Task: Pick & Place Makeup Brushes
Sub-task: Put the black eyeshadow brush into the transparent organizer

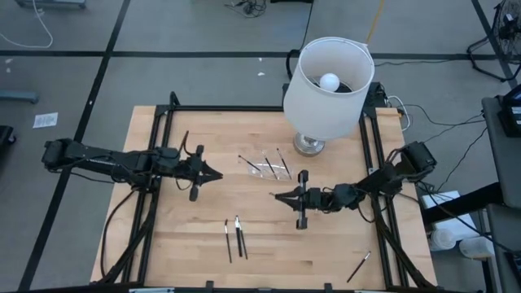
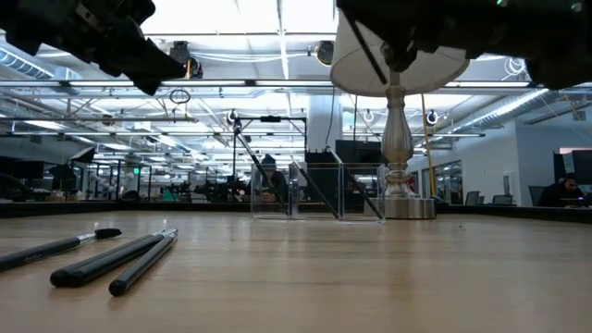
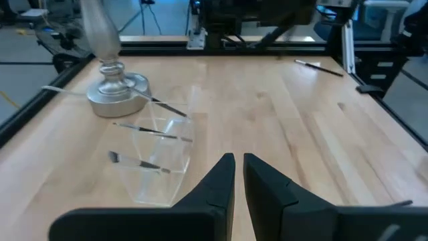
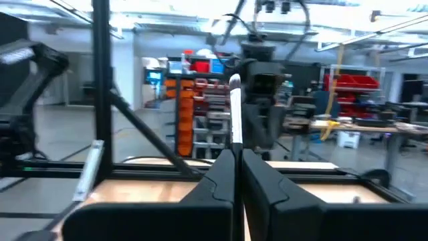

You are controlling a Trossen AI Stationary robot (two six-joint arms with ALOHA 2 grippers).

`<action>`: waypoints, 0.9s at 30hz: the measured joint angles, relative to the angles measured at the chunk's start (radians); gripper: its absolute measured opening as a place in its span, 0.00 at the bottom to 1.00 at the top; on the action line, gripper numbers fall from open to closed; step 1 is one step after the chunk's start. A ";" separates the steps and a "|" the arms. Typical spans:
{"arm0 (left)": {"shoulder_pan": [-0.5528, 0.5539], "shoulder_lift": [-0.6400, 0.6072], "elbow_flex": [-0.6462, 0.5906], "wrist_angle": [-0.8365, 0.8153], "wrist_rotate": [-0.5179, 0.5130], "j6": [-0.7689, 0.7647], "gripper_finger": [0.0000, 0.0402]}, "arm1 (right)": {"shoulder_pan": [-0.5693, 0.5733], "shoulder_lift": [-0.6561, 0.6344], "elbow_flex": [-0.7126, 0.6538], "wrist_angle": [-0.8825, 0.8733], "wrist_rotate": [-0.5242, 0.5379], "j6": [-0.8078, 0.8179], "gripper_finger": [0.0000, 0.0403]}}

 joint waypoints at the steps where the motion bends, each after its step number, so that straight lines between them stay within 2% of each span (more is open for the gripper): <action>1: -0.009 0.009 0.000 0.004 0.000 0.000 0.10 | -0.008 0.006 0.000 0.005 0.001 -0.002 0.00; 6: -0.056 0.031 0.000 0.025 0.000 0.000 0.10 | -0.045 0.083 0.000 0.097 -0.003 -0.011 0.00; 10: -0.093 0.032 0.000 0.027 0.000 -0.001 0.10 | -0.066 0.113 0.005 0.096 -0.006 0.004 0.00; 18: -0.181 0.035 -0.001 0.125 -0.001 0.030 0.10 | -0.082 0.109 0.059 0.099 -0.135 -0.008 0.00; 21: -0.222 0.063 -0.001 0.221 -0.005 0.055 0.10 | -0.082 0.110 0.113 0.000 -0.139 -0.009 0.00; 27: -0.289 0.204 -0.001 0.454 -0.063 0.086 0.10 | -0.072 0.110 0.233 -0.180 -0.187 -0.014 0.00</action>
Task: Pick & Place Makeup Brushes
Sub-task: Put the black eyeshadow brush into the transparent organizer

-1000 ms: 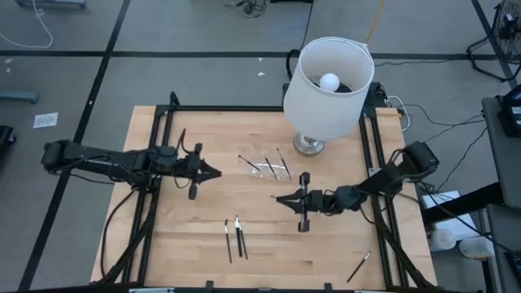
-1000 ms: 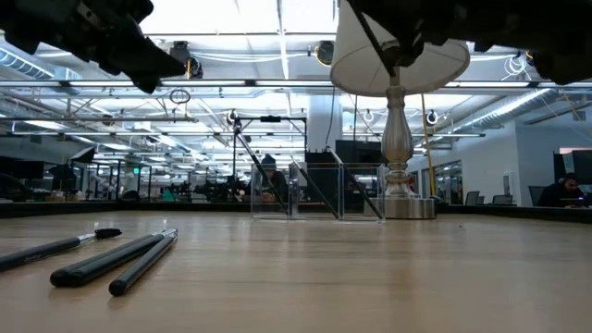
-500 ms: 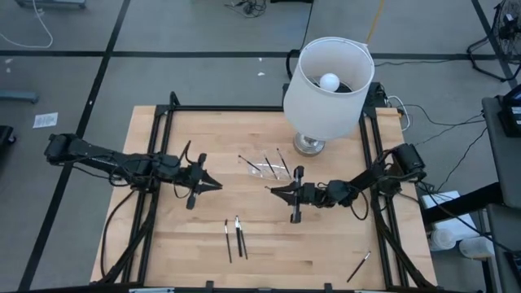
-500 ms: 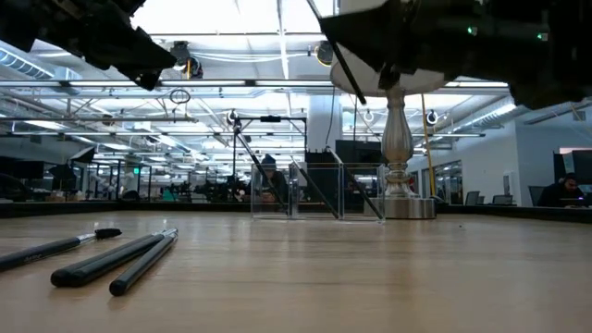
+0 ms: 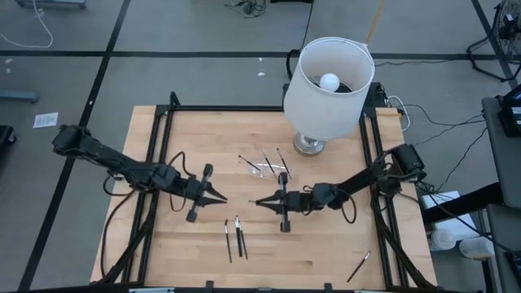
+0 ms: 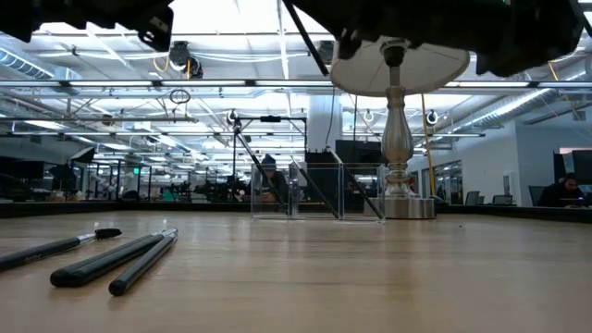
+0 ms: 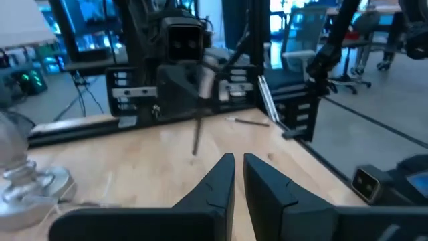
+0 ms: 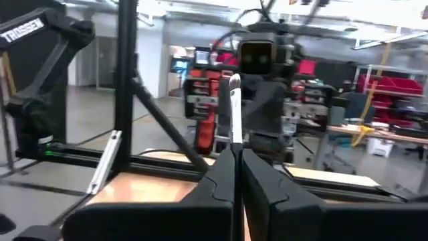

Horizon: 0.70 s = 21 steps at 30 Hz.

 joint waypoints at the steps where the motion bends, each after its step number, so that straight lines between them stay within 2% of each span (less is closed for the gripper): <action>1: -0.005 0.025 0.000 0.034 0.000 0.009 0.10 | 0.006 0.000 0.013 -0.014 -0.002 -0.006 0.00; 7: -0.040 0.168 0.000 0.247 -0.007 0.096 0.11 | 0.036 0.000 0.031 -0.026 -0.002 -0.030 0.00; 16: -0.051 0.320 0.003 0.438 -0.010 0.139 0.11 | 0.027 0.035 0.031 -0.008 -0.001 0.005 0.00; 21: -0.049 0.360 0.040 0.447 -0.030 0.132 0.20 | 0.016 0.059 0.057 -0.002 -0.001 0.021 0.00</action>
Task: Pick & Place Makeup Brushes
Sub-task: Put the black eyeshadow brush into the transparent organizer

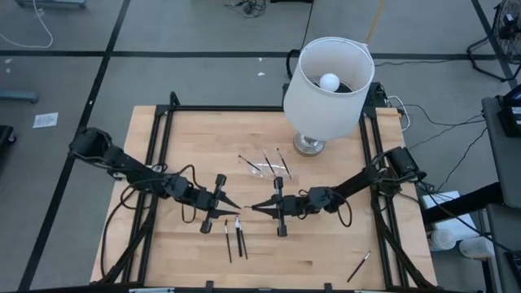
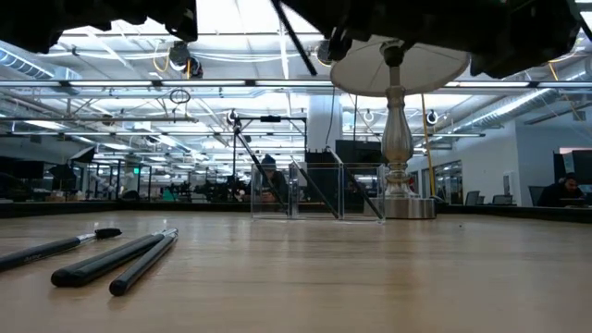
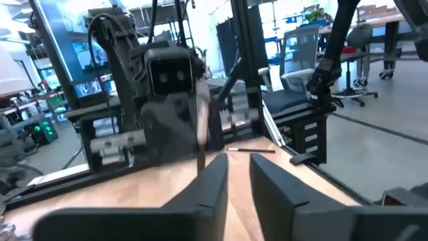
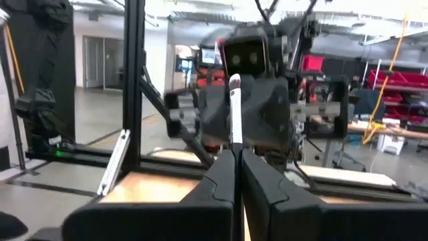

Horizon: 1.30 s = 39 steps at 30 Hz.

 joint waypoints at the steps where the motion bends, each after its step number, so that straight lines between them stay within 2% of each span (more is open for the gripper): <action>1: 0.000 0.006 0.005 0.000 0.000 0.000 0.23 | -0.001 0.005 0.003 -0.004 0.000 0.004 0.00; 7: 0.000 0.018 0.022 -0.004 -0.015 0.015 0.41 | 0.000 0.024 0.025 -0.004 -0.001 0.009 0.00; 11: 0.009 0.019 0.023 -0.007 -0.014 0.022 0.49 | 0.000 0.024 0.037 -0.008 0.000 0.009 0.00; 22: 0.034 0.019 0.022 0.019 0.010 -0.008 0.50 | -0.004 0.076 0.110 -0.065 0.000 0.002 0.00; 27: 0.034 0.019 0.022 0.019 0.033 -0.012 0.46 | -0.011 0.084 0.111 -0.060 0.002 0.009 0.00; 31: 0.034 0.019 0.022 0.016 0.034 -0.011 0.39 | -0.013 0.083 0.111 -0.054 0.001 0.016 0.00; 34: 0.034 0.019 0.022 0.010 0.034 -0.007 0.30 | -0.013 0.083 0.111 -0.054 0.001 0.012 0.00; 39: 0.034 0.019 0.022 0.005 0.033 0.008 0.10 | -0.014 0.083 0.111 -0.055 0.001 0.010 0.00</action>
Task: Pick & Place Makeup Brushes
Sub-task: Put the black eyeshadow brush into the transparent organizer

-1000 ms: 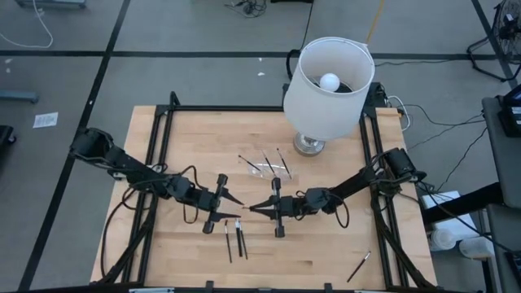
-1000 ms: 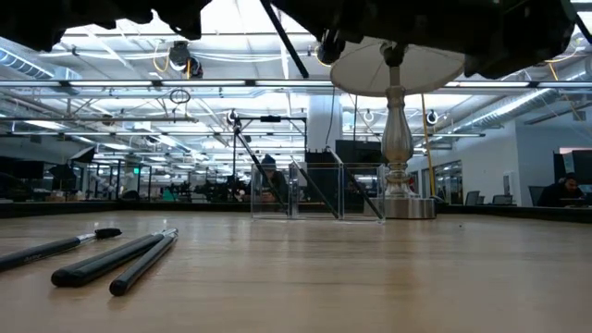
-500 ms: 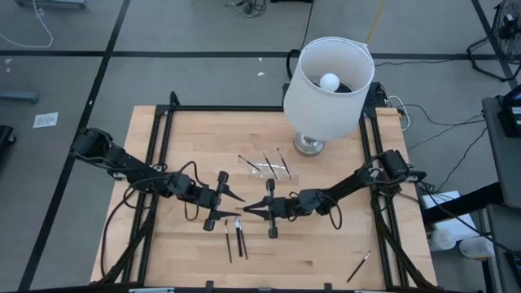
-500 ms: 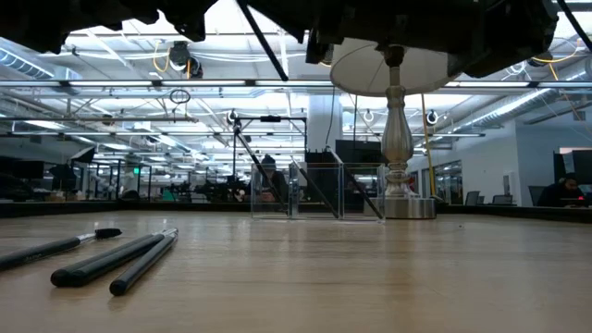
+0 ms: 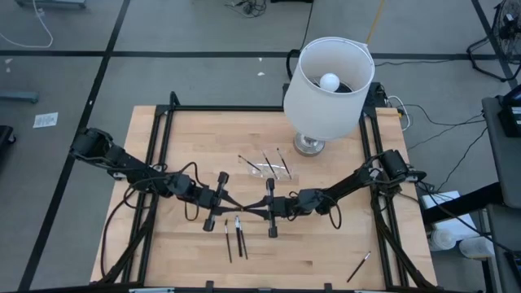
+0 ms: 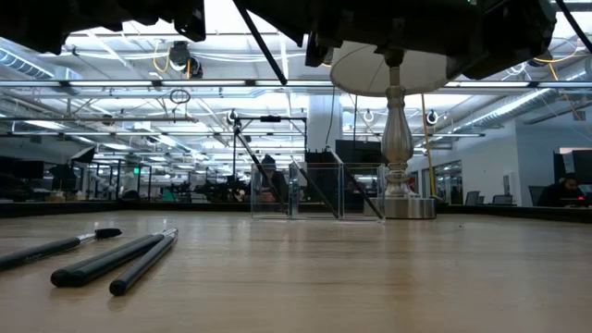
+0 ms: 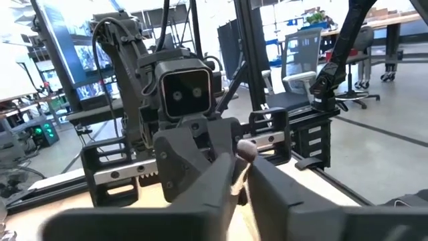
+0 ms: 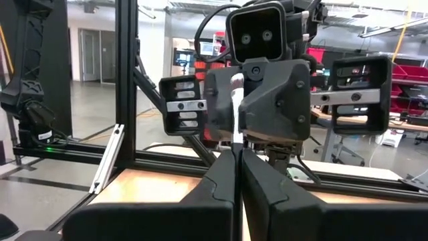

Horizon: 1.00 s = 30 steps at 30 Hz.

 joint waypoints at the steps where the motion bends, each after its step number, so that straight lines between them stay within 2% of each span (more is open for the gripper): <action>1: 0.000 0.000 0.000 -0.001 -0.001 0.004 0.06 | 0.000 0.000 0.000 0.000 0.002 0.001 0.00; 12: -0.018 0.000 0.000 -0.012 -0.018 0.041 0.03 | 0.001 0.000 -0.001 -0.006 -0.001 -0.001 0.01; 16: -0.025 -0.001 0.000 -0.010 -0.076 0.045 0.03 | 0.001 0.000 -0.001 -0.009 0.003 0.003 0.06; 22: -0.025 -0.015 -0.001 -0.025 -0.088 0.052 0.03 | 0.001 -0.002 -0.001 -0.029 0.003 0.054 0.16; 30: -0.045 -0.129 -0.005 -0.161 -0.227 0.071 0.03 | 0.001 -0.002 -0.001 -0.041 0.068 0.052 0.30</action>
